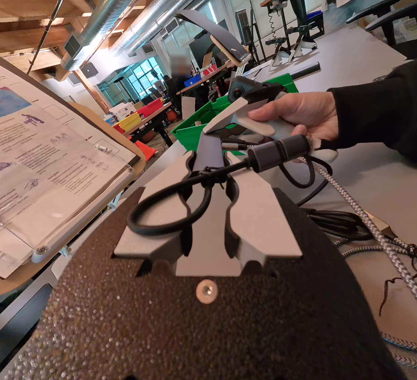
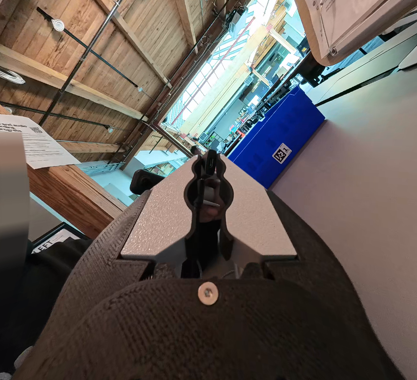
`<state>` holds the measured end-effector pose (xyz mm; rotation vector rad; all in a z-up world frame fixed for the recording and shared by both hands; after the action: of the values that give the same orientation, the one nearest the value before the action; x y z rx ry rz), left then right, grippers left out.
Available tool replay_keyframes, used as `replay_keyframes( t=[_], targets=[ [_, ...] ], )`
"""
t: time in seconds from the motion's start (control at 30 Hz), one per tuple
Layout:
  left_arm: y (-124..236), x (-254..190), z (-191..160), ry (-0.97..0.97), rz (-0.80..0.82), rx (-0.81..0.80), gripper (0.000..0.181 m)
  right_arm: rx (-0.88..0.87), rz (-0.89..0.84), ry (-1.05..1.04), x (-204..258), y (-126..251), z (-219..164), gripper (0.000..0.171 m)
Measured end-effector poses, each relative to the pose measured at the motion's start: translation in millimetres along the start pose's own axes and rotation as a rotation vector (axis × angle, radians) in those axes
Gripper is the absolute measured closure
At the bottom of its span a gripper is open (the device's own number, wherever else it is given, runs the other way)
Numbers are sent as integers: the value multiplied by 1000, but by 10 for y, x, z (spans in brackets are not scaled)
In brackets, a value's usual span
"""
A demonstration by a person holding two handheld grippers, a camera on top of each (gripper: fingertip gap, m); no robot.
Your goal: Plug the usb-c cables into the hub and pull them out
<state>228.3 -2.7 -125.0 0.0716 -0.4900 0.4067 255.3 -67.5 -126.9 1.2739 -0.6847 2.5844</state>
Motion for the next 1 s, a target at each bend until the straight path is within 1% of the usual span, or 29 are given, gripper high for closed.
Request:
replay_keyframes(
  t=[0.2, 0.4, 0.47, 0.6, 0.63, 0.67, 0.7, 0.77, 0.8, 0.83, 0.9, 0.97, 1.0],
  targets=[
    [-30, -1, -60, 5, 10, 38, 159, -14, -32, 29, -29, 15, 26, 160],
    [-27, 14, -122, 66, -9, 62, 160, -9, -70, 58, -77, 7, 15, 160],
    [-25, 23, -109, 71, -5, 60, 160, -16, -58, 64, -57, 0, 22, 160],
    [-56, 38, -85, 74, 36, 59, 160, -53, -87, 154, -52, -8, 68, 159],
    [-63, 57, -84, 66, 60, 66, 160, -67, -112, 202, -54, -9, 83, 156],
    [-59, 99, -86, 58, 98, 74, 160, -88, -143, 267, -48, -7, 111, 146],
    [-45, 147, -90, 52, 132, 77, 160, -107, -181, 341, -35, -5, 140, 132],
    [3, 272, -120, 61, 207, 90, 160, -89, -245, 527, 22, -22, 131, 122],
    [31, 325, -132, 63, 238, 89, 157, -56, -276, 629, 44, -47, 91, 122],
    [54, 369, -150, 64, 262, 93, 157, -13, -296, 733, 66, -83, 31, 125],
    [81, 428, -179, 36, 309, 112, 158, 50, -335, 926, 97, -167, -83, 125],
    [85, 441, -178, 21, 330, 117, 158, 83, -397, 1080, 80, -230, -158, 135],
    [83, 437, -176, 7, 335, 118, 158, 85, -424, 1126, 71, -253, -175, 143]
  ],
)
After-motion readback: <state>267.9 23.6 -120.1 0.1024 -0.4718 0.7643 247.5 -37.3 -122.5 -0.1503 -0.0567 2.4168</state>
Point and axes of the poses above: each gripper's, where its closed fingertips meet, y back along the fingers, z out of its top, x = y × z across the jaws, the point moved 2 cm from there along y, back along the fingers, and after that the axes turned 2 degrees about -y, right-handed, at the moved point
